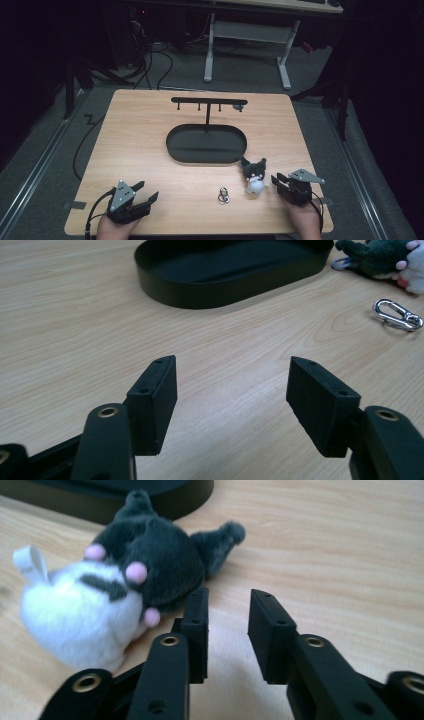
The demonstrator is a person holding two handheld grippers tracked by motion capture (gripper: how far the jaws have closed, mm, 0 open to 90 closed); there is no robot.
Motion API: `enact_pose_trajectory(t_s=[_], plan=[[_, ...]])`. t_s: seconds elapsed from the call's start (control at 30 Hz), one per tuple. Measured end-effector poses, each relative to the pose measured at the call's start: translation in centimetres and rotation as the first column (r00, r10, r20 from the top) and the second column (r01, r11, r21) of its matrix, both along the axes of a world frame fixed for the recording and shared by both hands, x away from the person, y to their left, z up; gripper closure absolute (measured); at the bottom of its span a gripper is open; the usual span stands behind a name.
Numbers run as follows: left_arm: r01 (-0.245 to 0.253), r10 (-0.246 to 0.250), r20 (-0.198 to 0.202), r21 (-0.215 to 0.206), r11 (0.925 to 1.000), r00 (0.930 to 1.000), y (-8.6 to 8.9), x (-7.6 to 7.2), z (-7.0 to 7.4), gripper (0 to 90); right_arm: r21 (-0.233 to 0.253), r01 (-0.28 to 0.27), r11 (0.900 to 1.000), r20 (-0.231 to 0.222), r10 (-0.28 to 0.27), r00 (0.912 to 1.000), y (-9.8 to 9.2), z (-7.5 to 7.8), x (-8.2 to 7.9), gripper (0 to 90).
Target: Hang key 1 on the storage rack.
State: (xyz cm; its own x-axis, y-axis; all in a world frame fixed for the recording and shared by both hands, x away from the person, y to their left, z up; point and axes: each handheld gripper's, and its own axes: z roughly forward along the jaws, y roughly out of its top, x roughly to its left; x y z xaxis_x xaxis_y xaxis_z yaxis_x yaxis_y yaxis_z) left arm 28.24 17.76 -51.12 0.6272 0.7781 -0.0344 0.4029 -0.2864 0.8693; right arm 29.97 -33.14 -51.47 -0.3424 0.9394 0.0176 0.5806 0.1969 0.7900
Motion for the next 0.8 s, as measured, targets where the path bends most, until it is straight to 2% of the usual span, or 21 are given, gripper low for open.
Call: enact_pose_trajectory(t_s=[0.27, 0.3, 0.4, 0.43, 0.6, 0.73, 0.8], plan=[[0.045, -0.045, -0.025, 0.015, 0.9989, 0.9987, -1.6, 1.3, -0.8, 37.6, 0.017, 0.033, 0.999, 0.001, -0.033, 0.9995, -0.4, -0.1, -1.4, 60.0], [0.056, -0.055, -0.031, 0.027, 0.9981, 0.998, -2.0, 1.6, -1.0, 37.5, 0.022, 0.037, 0.999, -0.013, -0.037, 0.9992, -0.3, -0.1, -1.6, 57.5], [0.059, -0.058, -0.031, 0.03, 0.9978, 0.9978, -2.3, 1.9, -1.1, 37.5, 0.033, 0.044, 0.998, -0.031, -0.043, 0.9986, -0.1, -0.2, -1.7, 53.7], [0.067, -0.066, -0.029, 0.035, 0.9971, 0.9974, -2.4, 2.0, -1.1, 37.4, 0.02, 0.054, 0.998, -0.063, -0.052, 0.9967, 0.2, -0.2, -1.5, 51.9], [0.094, -0.093, -0.022, 0.024, 0.9953, 0.9954, -2.4, 2.0, -0.9, 37.3, -0.041, 0.063, 0.997, -0.118, -0.067, 0.9908, 1.1, -0.1, -0.9, 46.2], [0.104, -0.104, -0.026, 0.015, 0.9944, 0.9943, -2.3, 2.0, -1.0, 37.3, -0.051, 0.064, 0.997, -0.157, -0.071, 0.9851, 1.4, 0.2, -0.4, 43.5], [0.111, -0.11, -0.028, 0.021, 0.9937, 0.9935, -2.4, 2.0, -1.0, 37.3, -0.071, 0.066, 0.995, -0.184, -0.078, 0.9799, 1.6, 0.5, -0.1, 41.6]])
